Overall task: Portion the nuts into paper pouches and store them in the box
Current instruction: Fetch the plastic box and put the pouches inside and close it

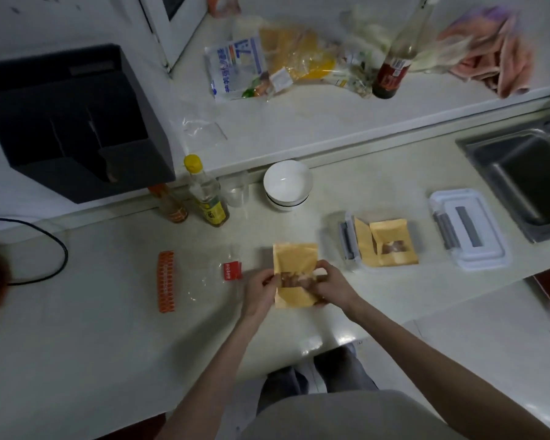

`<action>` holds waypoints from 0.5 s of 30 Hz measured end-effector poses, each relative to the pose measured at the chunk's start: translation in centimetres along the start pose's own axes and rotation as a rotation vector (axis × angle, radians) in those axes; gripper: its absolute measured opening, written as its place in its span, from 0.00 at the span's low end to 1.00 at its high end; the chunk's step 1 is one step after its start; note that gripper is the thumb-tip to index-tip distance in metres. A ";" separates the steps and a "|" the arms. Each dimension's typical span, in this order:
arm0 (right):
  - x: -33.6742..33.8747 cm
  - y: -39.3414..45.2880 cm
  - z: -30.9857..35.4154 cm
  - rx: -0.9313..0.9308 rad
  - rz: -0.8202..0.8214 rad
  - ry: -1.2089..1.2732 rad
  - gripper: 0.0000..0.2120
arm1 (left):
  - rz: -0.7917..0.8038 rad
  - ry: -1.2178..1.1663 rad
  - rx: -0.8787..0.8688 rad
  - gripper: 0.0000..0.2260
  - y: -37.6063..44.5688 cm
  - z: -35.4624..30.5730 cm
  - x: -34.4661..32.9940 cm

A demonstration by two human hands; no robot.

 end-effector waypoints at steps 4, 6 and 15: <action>4.2 -1.8 0.8 0.047 -0.060 -0.001 0.16 | 0.059 0.036 -0.059 0.11 0.0 -2.6 -2.3; 6.3 -2.4 -0.2 0.009 -0.089 -0.005 0.16 | 0.148 0.088 -0.084 0.11 -0.5 -3.4 -4.4; 17.7 -3.5 0.5 0.034 -0.266 0.096 0.20 | 0.237 0.097 -0.101 0.12 -0.9 -8.9 -9.2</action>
Point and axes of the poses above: each hand's wrist, its own y-axis towards the middle knuckle, its own x-axis out of the back of the hand, z = x × y, the point moved 7 cm from there along y, towards the middle knuckle, and after that the axes turned 11 degrees about y, right-handed, at the moved point
